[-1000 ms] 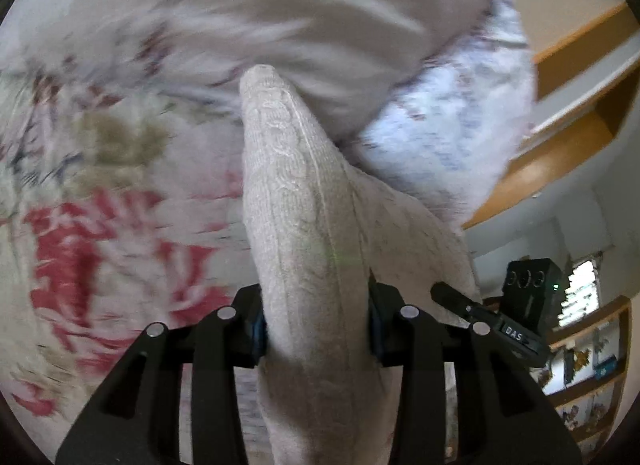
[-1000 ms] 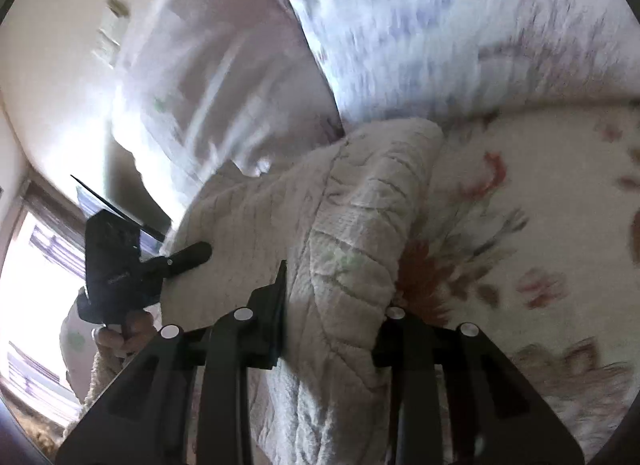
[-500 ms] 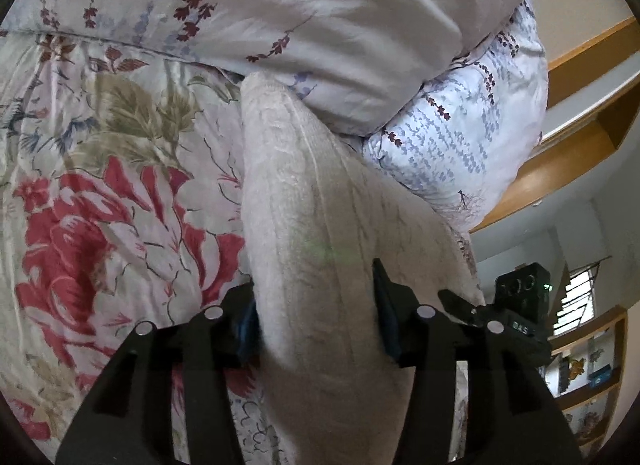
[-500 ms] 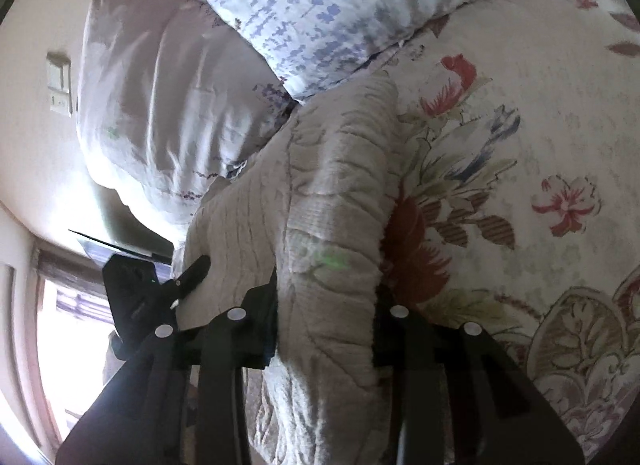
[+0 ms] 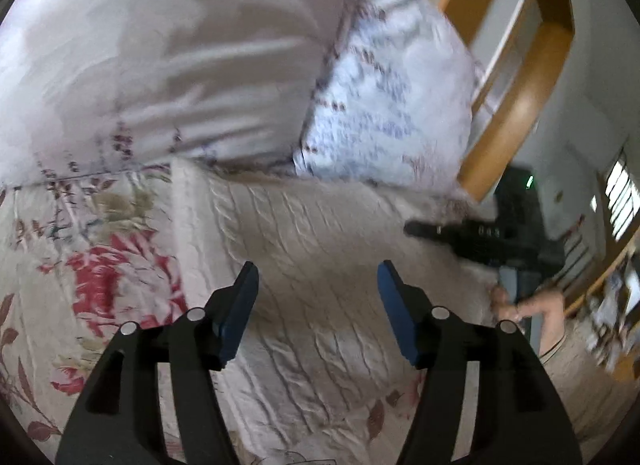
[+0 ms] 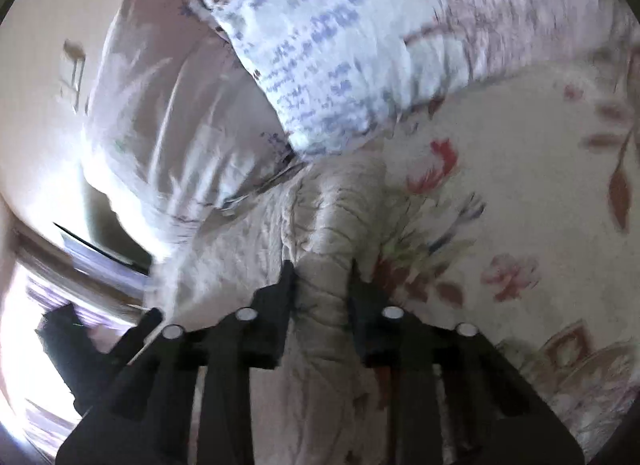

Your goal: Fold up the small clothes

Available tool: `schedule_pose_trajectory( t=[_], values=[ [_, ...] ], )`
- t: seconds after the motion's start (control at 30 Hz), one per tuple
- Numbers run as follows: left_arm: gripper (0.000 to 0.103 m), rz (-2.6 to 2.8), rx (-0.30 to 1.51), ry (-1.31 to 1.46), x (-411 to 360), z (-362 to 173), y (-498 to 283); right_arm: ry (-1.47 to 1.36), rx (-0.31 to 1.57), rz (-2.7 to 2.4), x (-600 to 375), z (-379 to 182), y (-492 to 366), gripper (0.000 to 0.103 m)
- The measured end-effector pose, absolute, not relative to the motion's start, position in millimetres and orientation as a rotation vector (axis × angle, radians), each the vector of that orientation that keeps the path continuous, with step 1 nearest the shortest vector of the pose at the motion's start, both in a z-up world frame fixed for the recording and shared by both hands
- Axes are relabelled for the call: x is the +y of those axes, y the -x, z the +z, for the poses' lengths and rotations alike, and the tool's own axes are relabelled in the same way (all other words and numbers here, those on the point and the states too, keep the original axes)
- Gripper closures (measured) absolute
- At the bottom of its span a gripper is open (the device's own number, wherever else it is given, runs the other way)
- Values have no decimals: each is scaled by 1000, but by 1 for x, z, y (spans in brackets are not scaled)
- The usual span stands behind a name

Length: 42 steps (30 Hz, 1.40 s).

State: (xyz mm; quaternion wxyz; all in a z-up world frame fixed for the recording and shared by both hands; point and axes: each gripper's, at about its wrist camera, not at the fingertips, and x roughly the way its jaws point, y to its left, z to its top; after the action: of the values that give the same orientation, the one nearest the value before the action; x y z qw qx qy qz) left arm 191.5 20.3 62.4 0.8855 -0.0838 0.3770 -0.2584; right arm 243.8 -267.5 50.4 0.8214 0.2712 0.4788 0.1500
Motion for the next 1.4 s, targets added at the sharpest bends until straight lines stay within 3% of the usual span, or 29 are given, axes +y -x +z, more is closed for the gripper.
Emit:
schedule_pose_trajectory(
  t=[0.37, 0.43, 0.5, 0.57, 0.7, 1.1, 1.4],
  values=[
    [44, -438, 838, 26, -8, 38, -215, -478, 1074, 216, -266, 39, -257, 90],
    [44, -436, 812, 34, -5, 43, -207, -445, 1037, 204, -268, 52, -249, 72],
    [40, -434, 766, 61, 4, 52, -191, -387, 962, 209, -266, 71, -235, 61],
    [33, -398, 720, 40, 10, 60, -177, -323, 897, 252, -261, 89, -218, 61],
    [30, -260, 670, -115, 9, 62, -156, -166, 838, 373, -231, 108, -186, 61],
    [24, -199, 822, -159, 15, 29, -160, 112, 972, 346, -193, 69, -167, 61],
    [24, -213, 910, -75, 22, 14, -170, 136, 977, 296, -195, 62, -162, 61]
  ],
)
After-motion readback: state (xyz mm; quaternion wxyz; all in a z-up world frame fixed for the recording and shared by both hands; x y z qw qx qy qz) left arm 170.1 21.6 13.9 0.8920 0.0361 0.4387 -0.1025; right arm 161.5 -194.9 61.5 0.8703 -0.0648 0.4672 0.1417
